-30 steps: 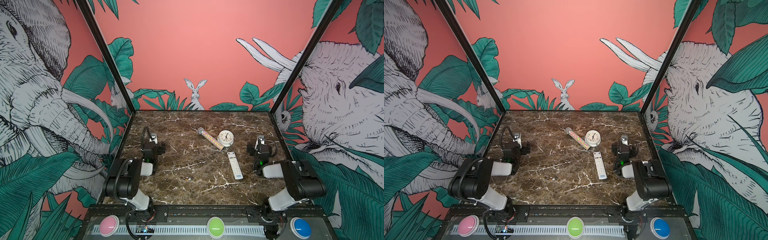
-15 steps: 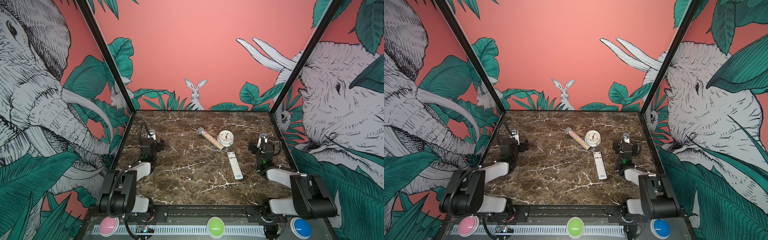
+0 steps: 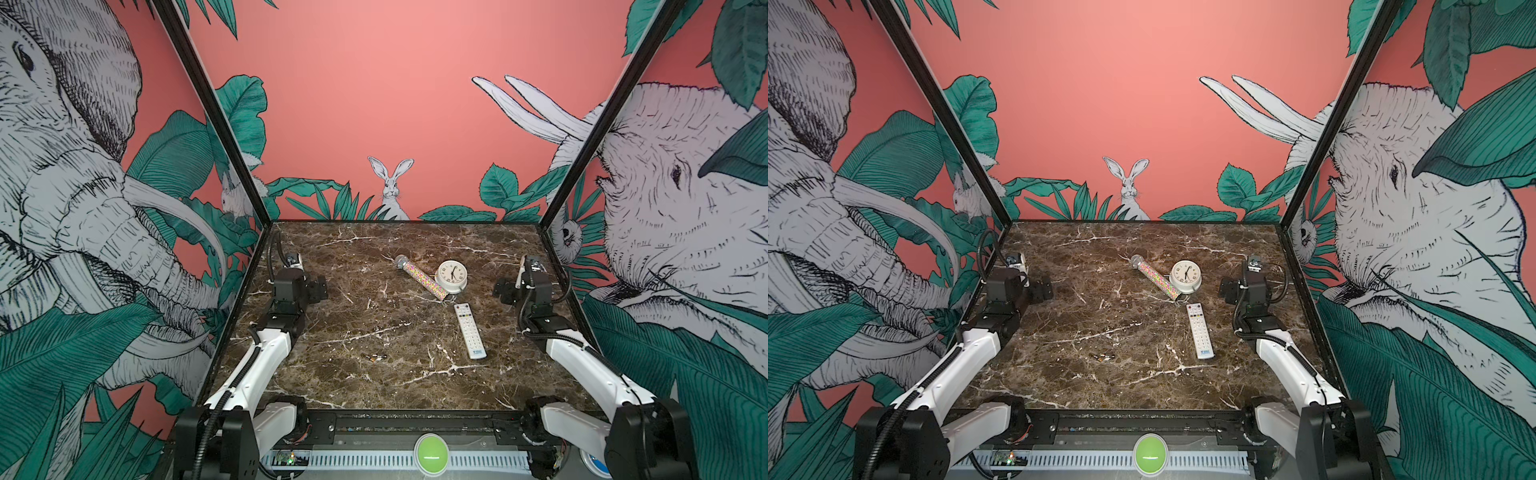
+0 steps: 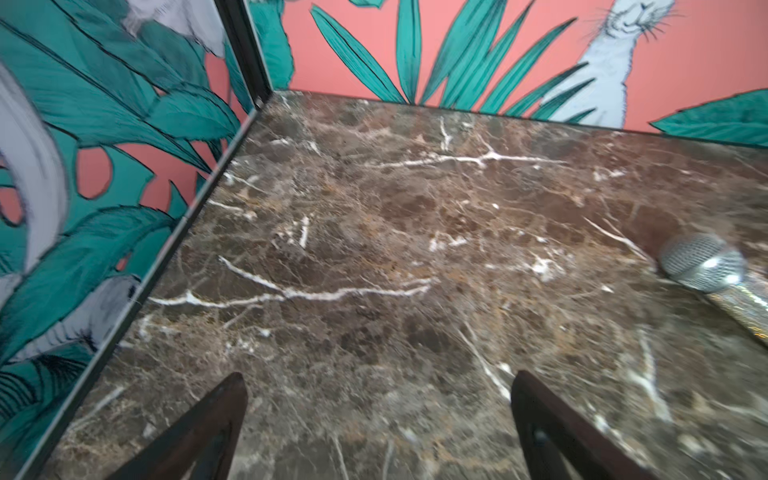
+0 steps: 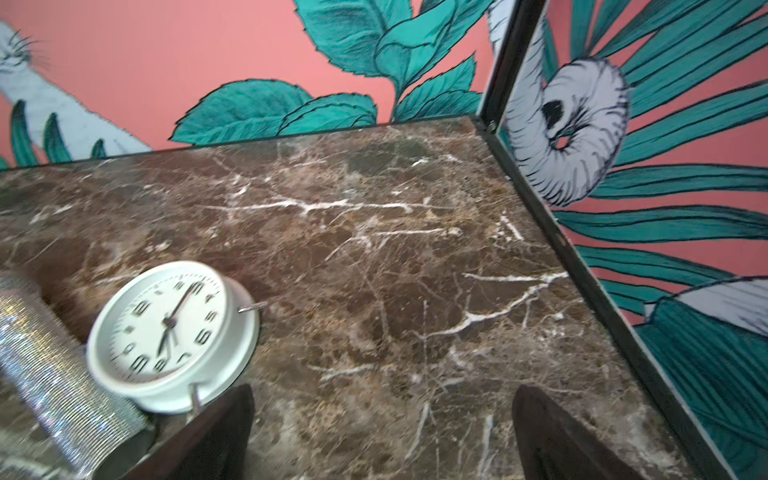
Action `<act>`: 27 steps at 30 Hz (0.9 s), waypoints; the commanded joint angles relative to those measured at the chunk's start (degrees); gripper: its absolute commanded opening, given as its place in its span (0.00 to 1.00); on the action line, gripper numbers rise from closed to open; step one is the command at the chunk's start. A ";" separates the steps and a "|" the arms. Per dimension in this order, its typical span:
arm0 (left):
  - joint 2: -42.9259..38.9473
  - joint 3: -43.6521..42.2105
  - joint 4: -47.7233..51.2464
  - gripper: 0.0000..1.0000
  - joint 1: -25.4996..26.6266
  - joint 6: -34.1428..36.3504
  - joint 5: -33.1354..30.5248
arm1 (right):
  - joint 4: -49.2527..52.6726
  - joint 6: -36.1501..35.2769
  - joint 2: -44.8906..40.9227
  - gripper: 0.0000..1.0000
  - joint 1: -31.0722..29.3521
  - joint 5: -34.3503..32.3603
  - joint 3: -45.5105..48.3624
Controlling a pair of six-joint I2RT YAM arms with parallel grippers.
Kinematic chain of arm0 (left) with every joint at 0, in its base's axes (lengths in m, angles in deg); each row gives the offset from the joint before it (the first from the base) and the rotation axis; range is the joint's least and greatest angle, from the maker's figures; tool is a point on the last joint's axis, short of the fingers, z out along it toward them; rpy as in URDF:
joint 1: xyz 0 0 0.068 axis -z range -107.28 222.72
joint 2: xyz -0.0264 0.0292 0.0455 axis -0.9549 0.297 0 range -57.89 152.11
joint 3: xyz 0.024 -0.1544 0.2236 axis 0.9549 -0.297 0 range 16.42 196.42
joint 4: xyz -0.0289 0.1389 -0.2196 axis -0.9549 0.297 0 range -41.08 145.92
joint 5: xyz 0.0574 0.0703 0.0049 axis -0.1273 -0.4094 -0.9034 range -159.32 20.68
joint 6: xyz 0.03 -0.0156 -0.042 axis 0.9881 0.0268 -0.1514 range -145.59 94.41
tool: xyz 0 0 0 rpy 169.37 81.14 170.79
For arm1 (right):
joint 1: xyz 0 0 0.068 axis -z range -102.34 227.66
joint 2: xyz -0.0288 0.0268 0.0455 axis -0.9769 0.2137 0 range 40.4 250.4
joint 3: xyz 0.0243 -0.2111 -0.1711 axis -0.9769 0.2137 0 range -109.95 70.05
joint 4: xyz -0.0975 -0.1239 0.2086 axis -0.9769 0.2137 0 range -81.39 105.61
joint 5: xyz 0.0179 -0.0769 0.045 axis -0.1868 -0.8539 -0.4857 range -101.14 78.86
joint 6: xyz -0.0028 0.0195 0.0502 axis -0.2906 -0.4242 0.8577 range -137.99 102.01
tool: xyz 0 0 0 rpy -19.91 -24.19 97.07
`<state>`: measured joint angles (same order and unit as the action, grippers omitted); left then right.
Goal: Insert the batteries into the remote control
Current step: 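Reach the right gripper down over the white remote while the left arm advances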
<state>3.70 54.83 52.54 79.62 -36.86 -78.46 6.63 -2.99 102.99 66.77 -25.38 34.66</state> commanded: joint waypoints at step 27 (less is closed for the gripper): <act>2.61 4.44 2.81 1.00 27.24 -11.05 20.09 | 24.22 6.26 8.07 0.98 -14.56 19.21 -0.42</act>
<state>5.99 59.45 58.44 105.69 -47.06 -59.71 30.78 2.59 110.61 52.78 -6.96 33.48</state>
